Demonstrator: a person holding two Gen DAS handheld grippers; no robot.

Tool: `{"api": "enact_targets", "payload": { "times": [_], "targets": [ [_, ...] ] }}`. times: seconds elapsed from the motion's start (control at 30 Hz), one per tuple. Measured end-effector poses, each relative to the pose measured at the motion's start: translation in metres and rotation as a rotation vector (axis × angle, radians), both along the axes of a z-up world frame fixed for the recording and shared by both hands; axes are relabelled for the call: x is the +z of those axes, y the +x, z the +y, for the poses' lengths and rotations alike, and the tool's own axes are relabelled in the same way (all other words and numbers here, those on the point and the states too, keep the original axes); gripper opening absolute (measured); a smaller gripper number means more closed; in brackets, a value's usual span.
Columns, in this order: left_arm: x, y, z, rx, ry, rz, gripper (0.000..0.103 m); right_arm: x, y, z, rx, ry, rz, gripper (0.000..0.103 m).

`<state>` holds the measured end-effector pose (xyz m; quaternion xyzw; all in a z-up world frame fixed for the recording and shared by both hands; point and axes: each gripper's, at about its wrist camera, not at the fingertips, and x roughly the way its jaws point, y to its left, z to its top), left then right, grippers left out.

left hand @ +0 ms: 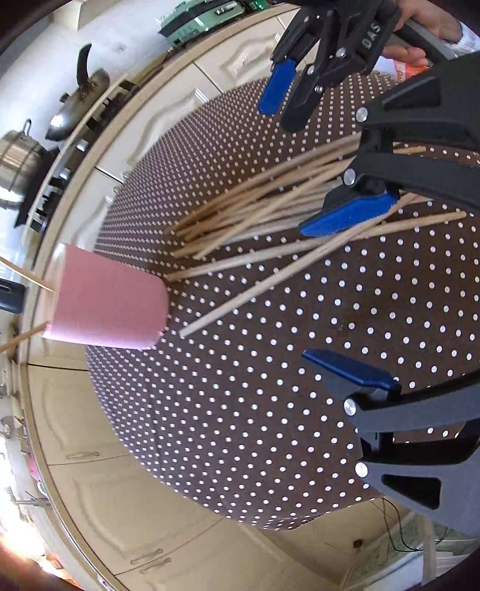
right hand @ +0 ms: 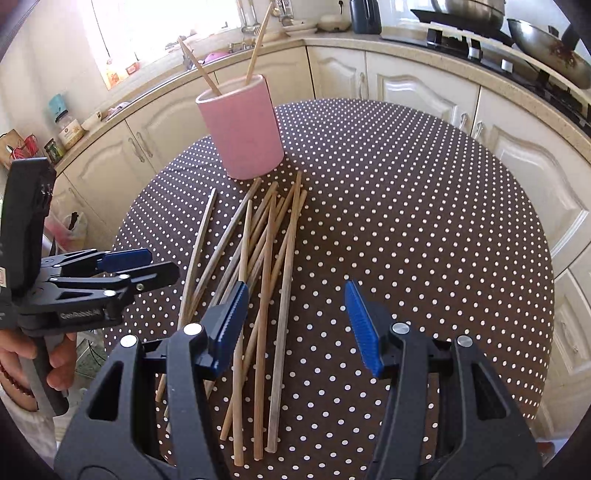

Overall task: Organize utensils
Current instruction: 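Withdraw both grippers from the cup back toward the chopstick pile, then grasp a wooden chopstick from the pile with the left gripper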

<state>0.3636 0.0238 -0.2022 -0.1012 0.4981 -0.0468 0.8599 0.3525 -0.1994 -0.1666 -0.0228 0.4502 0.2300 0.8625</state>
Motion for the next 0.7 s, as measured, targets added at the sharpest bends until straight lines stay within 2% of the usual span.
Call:
{"api": "enact_targets", "payload": {
  "times": [0.13,0.23,0.27,0.33,0.5,0.6,0.67,0.7],
  "targets": [
    [-0.006,0.014,0.004,0.029,-0.052,0.016,0.063,-0.006,0.002,0.003,0.012,-0.007,0.014,0.054],
    [-0.009,0.026,0.004,0.053,-0.038,0.030,0.061,-0.010,0.005,0.006,0.019,-0.011,0.023,0.054],
    [-0.010,0.029,0.004,0.065,-0.022,0.027,0.058,-0.012,0.006,0.007,0.021,-0.011,0.026,0.054],
    [-0.010,0.034,0.001,0.069,0.024,0.030,0.044,-0.014,0.008,0.009,0.025,-0.015,0.031,0.054],
    [-0.011,0.039,-0.001,0.056,0.049,0.030,0.041,-0.019,0.016,0.013,0.023,-0.020,0.047,0.054],
    [-0.009,0.039,-0.005,0.033,0.068,0.029,0.036,-0.020,0.019,0.016,0.022,-0.026,0.055,0.054],
    [-0.007,0.040,-0.006,0.020,0.078,0.040,0.026,-0.022,0.021,0.018,0.025,-0.034,0.061,0.054],
    [-0.007,0.040,-0.007,0.015,0.078,0.043,0.017,-0.023,0.022,0.019,0.026,-0.036,0.066,0.054]
  ]
}}
